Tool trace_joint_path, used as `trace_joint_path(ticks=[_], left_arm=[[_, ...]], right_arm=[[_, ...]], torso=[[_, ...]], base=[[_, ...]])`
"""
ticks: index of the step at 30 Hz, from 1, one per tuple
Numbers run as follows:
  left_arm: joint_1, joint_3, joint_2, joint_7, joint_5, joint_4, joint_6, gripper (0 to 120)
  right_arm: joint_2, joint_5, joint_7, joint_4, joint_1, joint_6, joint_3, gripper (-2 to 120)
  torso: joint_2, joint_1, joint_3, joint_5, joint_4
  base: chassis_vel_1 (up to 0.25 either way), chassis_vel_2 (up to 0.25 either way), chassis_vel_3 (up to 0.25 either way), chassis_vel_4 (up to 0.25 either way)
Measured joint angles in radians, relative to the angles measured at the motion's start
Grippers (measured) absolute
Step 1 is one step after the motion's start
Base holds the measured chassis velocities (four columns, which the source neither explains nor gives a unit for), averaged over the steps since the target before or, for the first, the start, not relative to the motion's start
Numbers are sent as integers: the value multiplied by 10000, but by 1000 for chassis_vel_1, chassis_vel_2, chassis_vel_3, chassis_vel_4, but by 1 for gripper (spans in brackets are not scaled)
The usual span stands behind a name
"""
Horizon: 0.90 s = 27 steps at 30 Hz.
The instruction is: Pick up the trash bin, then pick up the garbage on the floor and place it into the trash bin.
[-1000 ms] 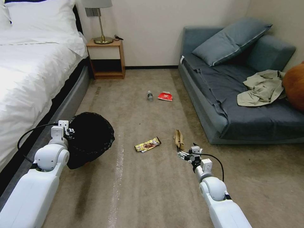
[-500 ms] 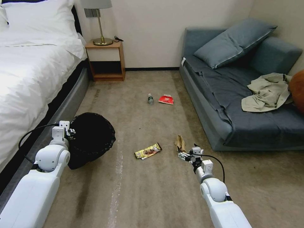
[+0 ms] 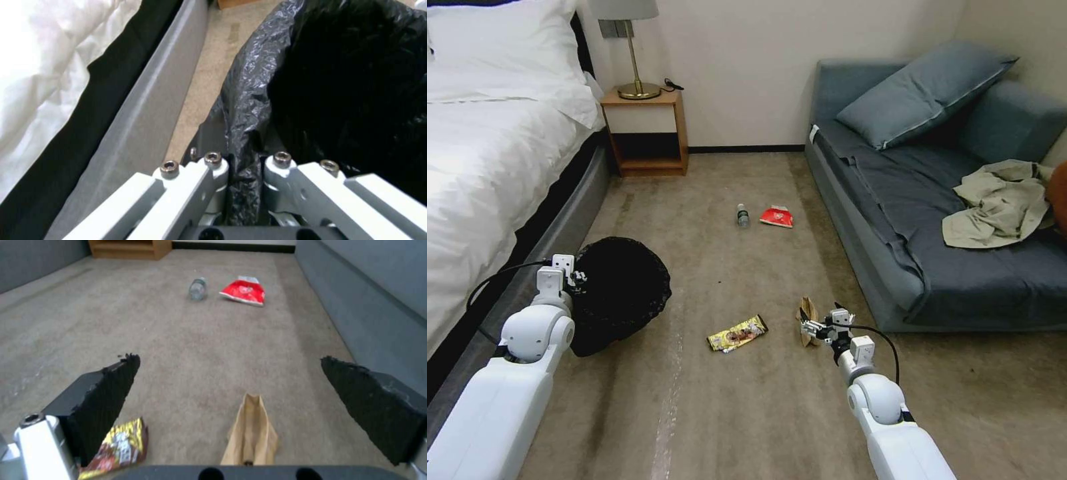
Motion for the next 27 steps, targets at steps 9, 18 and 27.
trace_joint_path(ticks=[9, 18, 27], left_arm=[[0, 0, 1, 33, 12, 33, -23, 4], [1, -6, 10, 44, 14, 37, -32, 4], [14, -6, 10, 52, 14, 28, -33, 4]], right_arm=[[27, -29, 4, -76, 25, 33, -1, 100], [54, -52, 16, -103, 37, 34, -11, 100], [61, -74, 23, -138, 37, 34, -9, 100]], torso=[[0, 0, 0, 1, 0], [0, 0, 0, 2, 1], [0, 0, -1, 2, 1]], base=[[-118, 109, 118, -120], [-119, 117, 119, -109], [-116, 114, 116, -119]])
